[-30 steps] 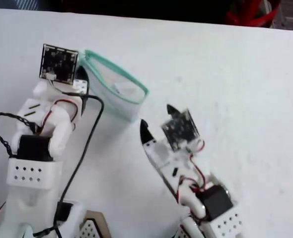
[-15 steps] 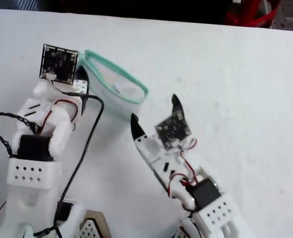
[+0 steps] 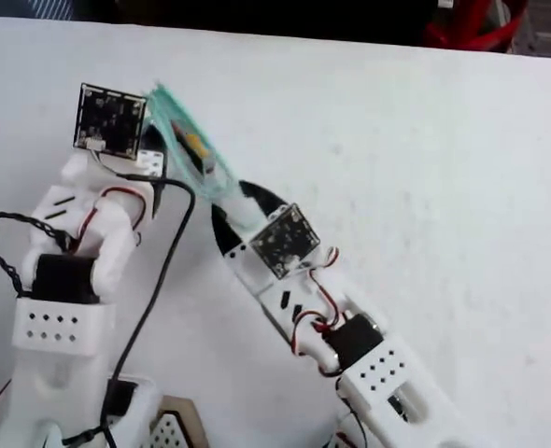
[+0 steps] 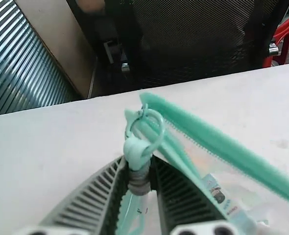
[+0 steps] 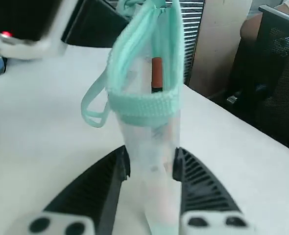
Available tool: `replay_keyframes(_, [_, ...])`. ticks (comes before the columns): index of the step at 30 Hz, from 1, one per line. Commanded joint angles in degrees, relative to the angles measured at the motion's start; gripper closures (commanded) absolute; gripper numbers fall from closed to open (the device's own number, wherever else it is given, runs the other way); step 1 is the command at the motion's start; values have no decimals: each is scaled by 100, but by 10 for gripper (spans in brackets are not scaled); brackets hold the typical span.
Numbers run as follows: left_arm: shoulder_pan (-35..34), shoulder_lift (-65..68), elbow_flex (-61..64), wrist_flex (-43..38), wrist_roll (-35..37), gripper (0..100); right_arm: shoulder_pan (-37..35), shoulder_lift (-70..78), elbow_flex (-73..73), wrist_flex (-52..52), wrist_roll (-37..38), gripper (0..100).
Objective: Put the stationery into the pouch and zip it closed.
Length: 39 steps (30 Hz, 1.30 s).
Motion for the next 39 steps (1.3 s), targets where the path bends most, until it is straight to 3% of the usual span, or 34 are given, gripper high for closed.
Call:
replay_keyframes(1, [-4,-13,-62,-158,-62,978,22,66,-264,-119,-97,980])
replay_keyframes(10, [48,-13,-607,246,-53,978,277,110,-264,-347,-703,971])
replay_keyframes(16, [40,-31,-457,273,-53,978,-171,119,-158,-374,-378,757])
replay_keyframes(24, [40,-31,-431,290,-53,978,-224,646,-325,-1244,-378,852])
replay_keyframes(28, [40,-31,-440,290,-53,978,-207,1578,-791,-1314,-369,991])
replay_keyframes(33, [40,-57,-747,378,-88,978,-101,2237,-1160,-1314,-413,978])
replay_keyframes(39, [312,-13,-2136,1512,-325,978,-92,2853,-1521,-1314,-422,979])
